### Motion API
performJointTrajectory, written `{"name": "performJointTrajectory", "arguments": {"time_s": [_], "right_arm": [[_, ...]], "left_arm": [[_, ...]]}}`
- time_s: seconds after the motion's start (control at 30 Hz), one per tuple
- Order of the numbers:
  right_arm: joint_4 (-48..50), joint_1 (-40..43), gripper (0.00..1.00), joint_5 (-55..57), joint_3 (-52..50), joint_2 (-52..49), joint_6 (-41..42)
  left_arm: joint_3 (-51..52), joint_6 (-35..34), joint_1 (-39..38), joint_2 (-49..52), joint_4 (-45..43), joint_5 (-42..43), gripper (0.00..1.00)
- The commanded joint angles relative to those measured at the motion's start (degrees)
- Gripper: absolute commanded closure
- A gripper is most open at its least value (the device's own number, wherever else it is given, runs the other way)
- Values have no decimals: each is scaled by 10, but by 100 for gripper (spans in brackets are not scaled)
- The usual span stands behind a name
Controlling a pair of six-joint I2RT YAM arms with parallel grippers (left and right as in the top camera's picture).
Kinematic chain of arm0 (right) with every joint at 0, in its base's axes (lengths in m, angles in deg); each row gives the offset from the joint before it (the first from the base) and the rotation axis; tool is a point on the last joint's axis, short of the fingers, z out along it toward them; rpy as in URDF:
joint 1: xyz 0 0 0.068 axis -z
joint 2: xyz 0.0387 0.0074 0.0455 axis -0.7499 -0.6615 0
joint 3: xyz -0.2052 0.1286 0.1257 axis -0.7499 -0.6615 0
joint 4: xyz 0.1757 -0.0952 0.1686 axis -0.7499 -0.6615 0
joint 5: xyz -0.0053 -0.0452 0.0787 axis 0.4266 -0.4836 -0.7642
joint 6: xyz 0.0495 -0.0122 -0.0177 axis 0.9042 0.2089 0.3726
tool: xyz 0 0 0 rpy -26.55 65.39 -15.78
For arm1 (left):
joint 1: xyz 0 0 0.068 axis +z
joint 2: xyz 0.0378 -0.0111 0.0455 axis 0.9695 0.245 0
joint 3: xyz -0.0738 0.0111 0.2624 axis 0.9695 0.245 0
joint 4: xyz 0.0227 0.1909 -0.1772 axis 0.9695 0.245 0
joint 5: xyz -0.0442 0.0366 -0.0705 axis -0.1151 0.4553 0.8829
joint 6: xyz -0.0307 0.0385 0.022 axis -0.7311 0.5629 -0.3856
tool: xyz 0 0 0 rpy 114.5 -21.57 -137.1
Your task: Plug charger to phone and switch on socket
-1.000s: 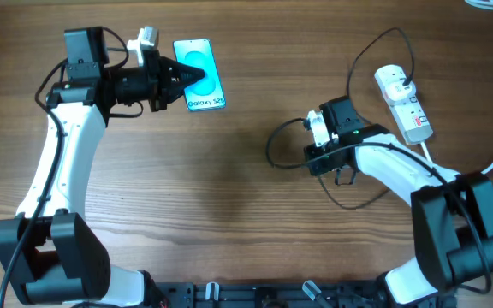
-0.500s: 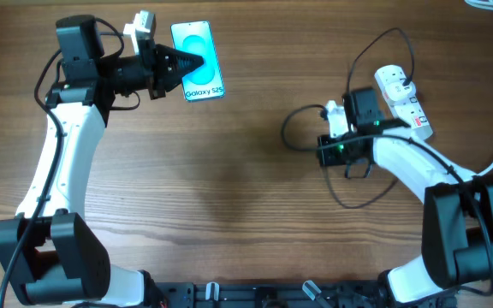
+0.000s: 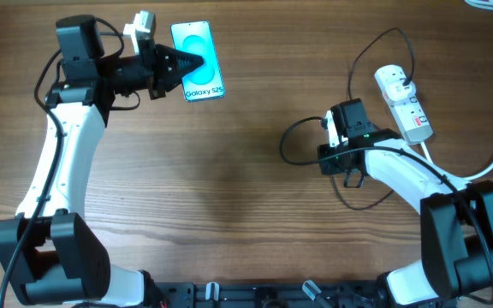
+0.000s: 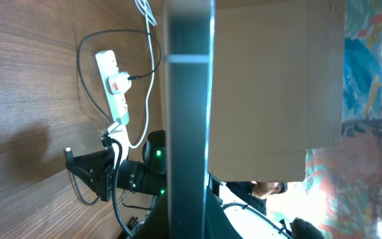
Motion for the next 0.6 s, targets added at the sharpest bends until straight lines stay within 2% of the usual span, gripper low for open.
{"name": "performJointTrajectory", "arguments": {"time_s": [0.0,0.1,0.27,0.37,0.47,0.53,0.57], "right_arm": [[-12,1,85,-33,-27,-19,5],[-5,1,96,-47,-27,-19,-5],[18,20,96,-156,-6,-18,-17],[18,33,96,-325,10,-11,-68],[51,51,96,-612,14,12,-99],[103,54,96,-745,14,21,-69],[154,54,96,-790,14,21,-15]], "left_arm": [[-5,-1,4,-10,-2,11,96],[-5,-1,4,-10,-2,11,96],[-5,-1,4,-10,-2,11,96],[-5,-1,4,-10,-2,-1,96],[-5,-20,4,-10,-2,-4,96],[-5,-43,4,-10,-2,-13,96],[-5,-55,2,-10,-2,-24,96]]}}
